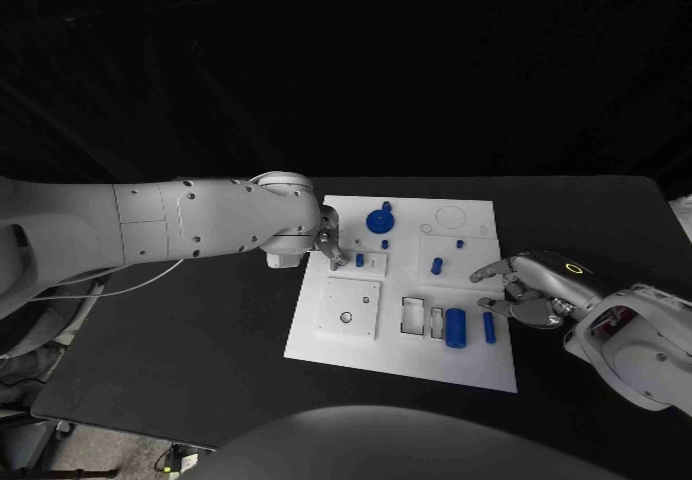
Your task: Assemble the parts on the task board
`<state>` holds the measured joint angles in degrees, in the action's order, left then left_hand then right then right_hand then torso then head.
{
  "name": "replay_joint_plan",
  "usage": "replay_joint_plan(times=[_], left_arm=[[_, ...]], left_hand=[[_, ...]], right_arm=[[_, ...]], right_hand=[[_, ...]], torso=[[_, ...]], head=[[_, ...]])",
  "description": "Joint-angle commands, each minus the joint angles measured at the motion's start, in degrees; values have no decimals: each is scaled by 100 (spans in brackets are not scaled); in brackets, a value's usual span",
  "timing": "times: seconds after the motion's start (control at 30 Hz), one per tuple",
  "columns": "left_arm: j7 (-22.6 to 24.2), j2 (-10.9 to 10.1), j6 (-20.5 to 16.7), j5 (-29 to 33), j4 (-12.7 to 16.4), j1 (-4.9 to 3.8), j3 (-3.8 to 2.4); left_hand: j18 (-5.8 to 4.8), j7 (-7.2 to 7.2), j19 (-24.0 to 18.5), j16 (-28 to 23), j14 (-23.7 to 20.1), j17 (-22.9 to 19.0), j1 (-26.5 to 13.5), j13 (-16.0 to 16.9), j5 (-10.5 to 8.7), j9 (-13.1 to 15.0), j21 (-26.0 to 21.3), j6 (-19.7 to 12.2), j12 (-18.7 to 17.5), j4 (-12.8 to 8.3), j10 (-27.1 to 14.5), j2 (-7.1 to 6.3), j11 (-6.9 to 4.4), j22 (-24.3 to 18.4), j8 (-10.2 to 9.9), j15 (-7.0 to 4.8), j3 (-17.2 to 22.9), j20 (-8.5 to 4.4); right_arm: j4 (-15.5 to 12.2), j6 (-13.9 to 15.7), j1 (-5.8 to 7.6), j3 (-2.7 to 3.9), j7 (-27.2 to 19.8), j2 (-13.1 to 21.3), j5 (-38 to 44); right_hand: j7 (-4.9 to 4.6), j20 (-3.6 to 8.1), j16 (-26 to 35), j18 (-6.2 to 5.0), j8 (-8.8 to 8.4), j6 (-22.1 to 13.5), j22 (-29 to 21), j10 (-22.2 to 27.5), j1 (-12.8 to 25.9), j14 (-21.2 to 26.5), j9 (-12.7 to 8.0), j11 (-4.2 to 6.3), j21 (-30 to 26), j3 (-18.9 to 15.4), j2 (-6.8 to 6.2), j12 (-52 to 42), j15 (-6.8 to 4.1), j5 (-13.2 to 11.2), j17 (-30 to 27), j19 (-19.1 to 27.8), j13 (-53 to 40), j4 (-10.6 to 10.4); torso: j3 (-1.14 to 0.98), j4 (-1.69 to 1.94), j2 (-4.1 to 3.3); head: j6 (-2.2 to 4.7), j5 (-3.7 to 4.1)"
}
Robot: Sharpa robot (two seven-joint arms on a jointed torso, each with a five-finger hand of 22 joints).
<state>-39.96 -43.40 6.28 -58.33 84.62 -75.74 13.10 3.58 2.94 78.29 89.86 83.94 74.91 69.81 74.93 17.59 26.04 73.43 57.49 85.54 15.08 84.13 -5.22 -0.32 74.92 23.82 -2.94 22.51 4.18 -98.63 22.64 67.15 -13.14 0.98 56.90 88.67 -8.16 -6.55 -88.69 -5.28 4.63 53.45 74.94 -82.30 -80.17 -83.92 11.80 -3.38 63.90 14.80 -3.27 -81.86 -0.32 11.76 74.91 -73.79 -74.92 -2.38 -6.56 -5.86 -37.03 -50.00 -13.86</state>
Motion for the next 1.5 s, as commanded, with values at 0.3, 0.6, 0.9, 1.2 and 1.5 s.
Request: replay_joint_plan(times=[0.3, 0.6, 0.9, 1.2, 1.5], left_arm=[[-411, -7, 210, 86, 16, 23, 13], [-466, -92, 221, 66, 80, 23, 13], [-610, -368, 176, -239, 331, -1, 10], [-218, -991, 9, -484, 926, -528, 6], [2926, -1021, -2223, -433, 1086, -950, 9]], left_hand=[[52, 116, -53, 14, 606, 1509, -757, 1047, -295, -7, -80, -262, -47, 176, 69, -80, 52, 962, -236, 83, -763, 26], [49, 145, -39, 14, 606, 1509, -1130, 1053, -496, 106, -78, -405, -37, 161, 67, -147, 56, 968, -183, 86, -1434, 28], [23, 129, 72, 14, 606, 1509, -882, 1106, -1303, 416, 28, -393, 29, 173, 141, -63, 75, 1002, 228, 89, -2531, 34], [11, 106, 151, 14, 606, 1509, -69, 1106, -1278, 558, 92, -396, 33, 175, 163, -223, 65, 1022, 466, 75, -2935, 15], [-84, 140, 395, -418, 217, 1107, 1869, -2530, -994, 209, 518, -1110, -4324, 138, -2806, 87, 60, 1144, 251, 39, -2651, -55]], right_arm=[[-3, -39, -16, -1, 1, 8, 43], [0, -38, -18, -1, -4, 13, 40], [4, -5, -19, -1, -22, 24, 35], [-38, 143, -19, -1, -103, 96, 4], [-127, 569, -16, -1, -442, 195, -132]], right_hand=[[-3, 10, 15, -41, -11, 26, 747, 38, -13, -486, 8, -14, -24, 17, -10, 21, 50, 16, 1364, 46, -425, -1], [-3, 9, 14, -40, -11, 30, 747, 35, -10, -487, 9, -14, -24, 18, -9, 20, 51, 18, 1365, 45, -427, -4], [-3, 9, 14, -40, -11, 30, 747, 35, -10, -487, 9, -14, -24, 18, -9, 20, 51, 18, 1365, 45, -427, -4], [-1, 7, -2, -36, -7, 44, 754, 19, 5, -501, 13, -14, -1, 10, -21, 7, 51, 21, 1381, 27, -443, -11], [37, 22, -69, -17, -20, 49, 790, -76, 118, -558, 17, 41, 113, -52, -74, -71, 15, -7, 1447, -67, -537, -88]], torso=[[0, 0, 1], [0, 1, 1], [2, 0, 0], [-1, 0, 5], [7, -5, -13]], head=[[0, 7], [0, 14], [0, 32], [0, 54], [0, -18]])
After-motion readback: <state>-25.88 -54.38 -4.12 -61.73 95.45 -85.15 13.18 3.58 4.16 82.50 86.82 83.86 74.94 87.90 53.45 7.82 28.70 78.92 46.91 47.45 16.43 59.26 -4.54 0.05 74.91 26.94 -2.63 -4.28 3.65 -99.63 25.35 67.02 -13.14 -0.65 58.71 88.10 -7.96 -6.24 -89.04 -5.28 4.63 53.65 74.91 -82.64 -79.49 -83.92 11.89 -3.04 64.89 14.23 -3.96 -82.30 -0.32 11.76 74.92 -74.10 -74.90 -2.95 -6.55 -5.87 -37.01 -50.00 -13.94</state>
